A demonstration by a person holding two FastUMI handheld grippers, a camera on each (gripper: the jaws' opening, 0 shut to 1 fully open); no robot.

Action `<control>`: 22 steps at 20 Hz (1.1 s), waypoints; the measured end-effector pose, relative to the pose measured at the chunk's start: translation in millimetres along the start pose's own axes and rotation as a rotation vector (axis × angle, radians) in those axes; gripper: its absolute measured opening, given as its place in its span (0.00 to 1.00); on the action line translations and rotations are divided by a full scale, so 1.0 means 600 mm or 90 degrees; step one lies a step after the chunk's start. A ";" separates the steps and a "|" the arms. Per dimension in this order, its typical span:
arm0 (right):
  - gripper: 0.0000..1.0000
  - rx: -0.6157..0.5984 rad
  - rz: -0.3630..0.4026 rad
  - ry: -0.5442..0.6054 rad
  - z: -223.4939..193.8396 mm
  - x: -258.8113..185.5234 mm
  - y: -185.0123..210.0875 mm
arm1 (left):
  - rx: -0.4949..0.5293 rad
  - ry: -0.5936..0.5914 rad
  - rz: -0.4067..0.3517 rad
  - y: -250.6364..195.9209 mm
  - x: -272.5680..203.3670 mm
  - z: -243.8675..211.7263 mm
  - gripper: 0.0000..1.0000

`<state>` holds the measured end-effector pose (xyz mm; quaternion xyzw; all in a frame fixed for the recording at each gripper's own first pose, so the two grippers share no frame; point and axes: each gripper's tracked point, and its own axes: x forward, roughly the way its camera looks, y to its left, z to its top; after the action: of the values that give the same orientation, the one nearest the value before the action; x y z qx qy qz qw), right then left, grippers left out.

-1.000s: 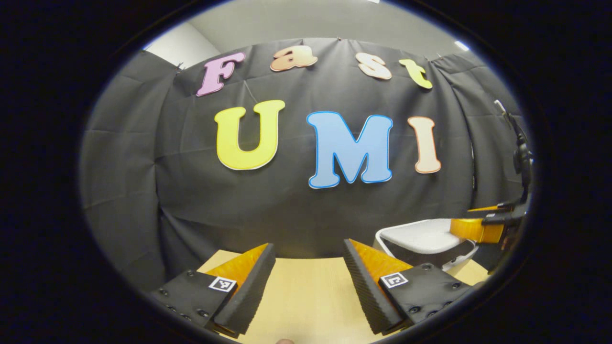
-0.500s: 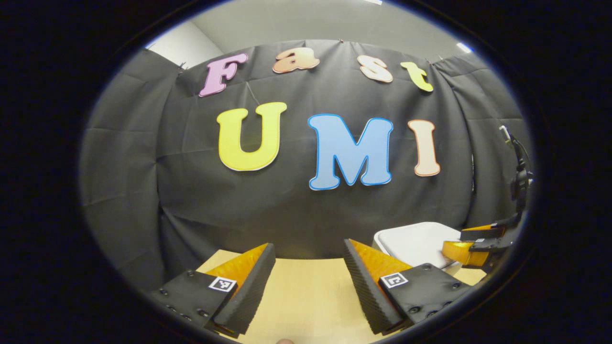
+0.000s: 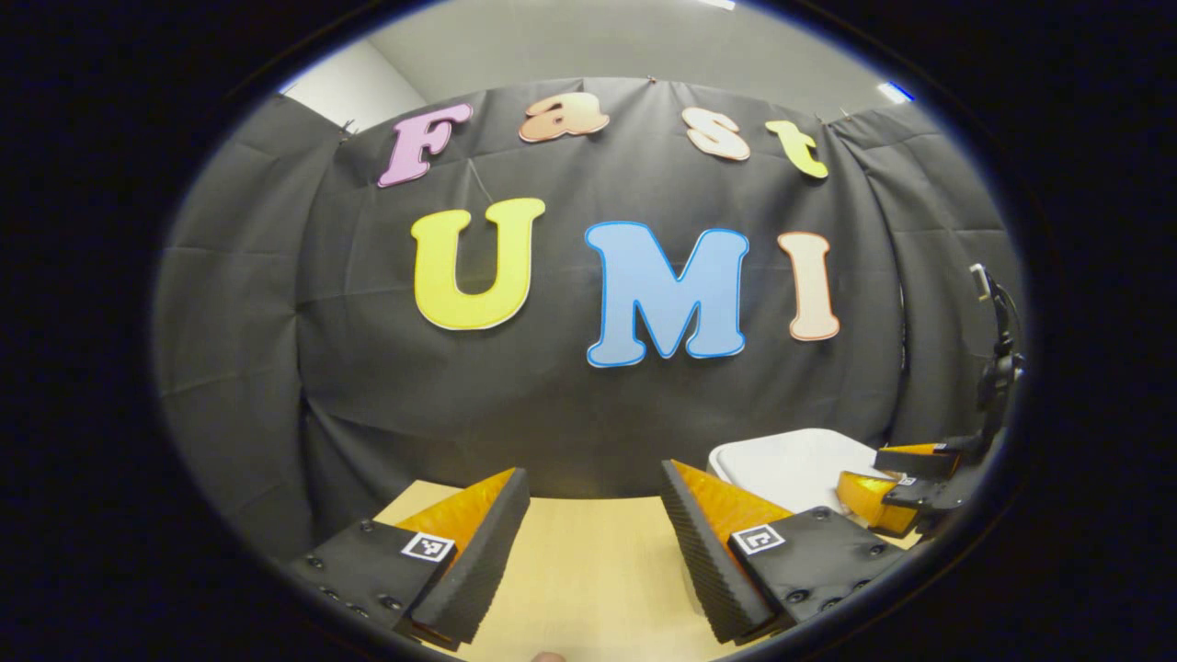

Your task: Press the lid of the desktop garbage bin to open it, pick up the crumpled paper on the desktop and throw it into the bin, then pick up the pop can on the desktop and drop it into the bin, and finally close the garbage bin lid.

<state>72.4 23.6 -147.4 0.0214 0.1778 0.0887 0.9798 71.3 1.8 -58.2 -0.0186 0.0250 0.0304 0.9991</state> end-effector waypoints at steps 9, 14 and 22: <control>0.87 -0.005 -0.006 -0.020 -0.008 -0.001 -0.001 | -0.007 -0.006 0.000 -0.004 -0.015 0.007 0.97; 0.87 0.005 -0.003 -0.027 -0.005 -0.001 0.001 | -0.009 -0.008 0.005 0.000 -0.024 0.006 0.97; 0.86 0.014 0.003 -0.021 0.000 -0.001 0.000 | -0.001 -0.020 0.003 -0.007 -0.027 0.021 0.96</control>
<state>71.8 23.7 -147.1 0.0339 0.1625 0.0887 0.9821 55.9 -2.7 -44.5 -0.0191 0.0096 0.0329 0.9992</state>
